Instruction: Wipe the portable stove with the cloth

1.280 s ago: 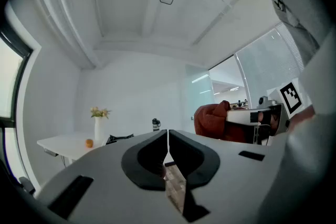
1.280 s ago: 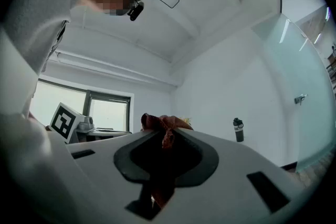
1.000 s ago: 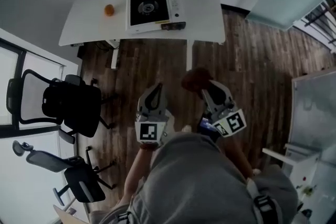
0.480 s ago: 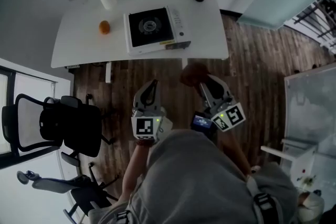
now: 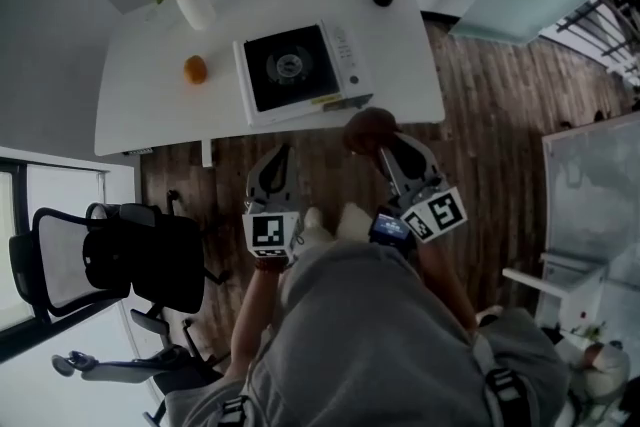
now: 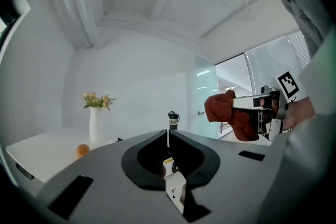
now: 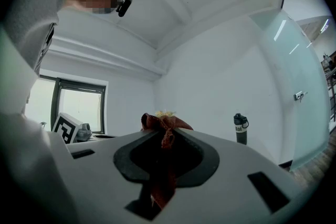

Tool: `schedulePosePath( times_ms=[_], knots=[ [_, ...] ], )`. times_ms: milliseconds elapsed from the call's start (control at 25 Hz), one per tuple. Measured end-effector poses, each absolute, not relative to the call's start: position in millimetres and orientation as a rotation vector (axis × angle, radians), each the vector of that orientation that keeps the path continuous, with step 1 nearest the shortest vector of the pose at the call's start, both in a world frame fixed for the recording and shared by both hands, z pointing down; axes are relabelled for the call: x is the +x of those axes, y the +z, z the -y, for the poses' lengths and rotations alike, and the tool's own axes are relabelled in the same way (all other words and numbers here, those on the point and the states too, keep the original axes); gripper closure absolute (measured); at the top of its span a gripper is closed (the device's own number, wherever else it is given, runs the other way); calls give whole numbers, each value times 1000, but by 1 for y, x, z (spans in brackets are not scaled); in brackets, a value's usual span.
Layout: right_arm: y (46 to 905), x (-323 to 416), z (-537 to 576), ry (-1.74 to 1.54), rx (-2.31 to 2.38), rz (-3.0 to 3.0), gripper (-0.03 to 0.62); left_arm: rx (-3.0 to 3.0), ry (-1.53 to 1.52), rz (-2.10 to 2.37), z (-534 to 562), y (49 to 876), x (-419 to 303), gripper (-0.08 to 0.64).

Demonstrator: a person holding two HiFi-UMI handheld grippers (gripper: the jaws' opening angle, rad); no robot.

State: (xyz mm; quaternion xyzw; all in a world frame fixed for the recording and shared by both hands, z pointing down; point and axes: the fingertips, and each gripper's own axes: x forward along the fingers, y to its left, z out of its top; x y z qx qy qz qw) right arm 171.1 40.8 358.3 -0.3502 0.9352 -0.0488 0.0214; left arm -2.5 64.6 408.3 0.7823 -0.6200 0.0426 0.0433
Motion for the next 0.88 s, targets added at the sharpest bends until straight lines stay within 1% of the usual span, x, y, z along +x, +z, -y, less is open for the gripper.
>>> schedulePosePath(
  times_ms=[280, 480, 720, 880],
  knots=[
    [370, 200, 22, -233, -1091, -2878, 524, 2353, 241, 1944, -28, 409, -3, 525],
    [375, 199, 64, -229, -1077, -2892, 524, 2322, 316, 2005, -5, 420, -26, 523],
    [375, 161, 96, -219, -1046, -2978, 525, 2285, 286, 2000, 23, 450, -77, 522],
    [367, 136, 128, -182, -1058, -3018, 525, 2321, 231, 1919, 39, 465, -96, 511]
  ],
)
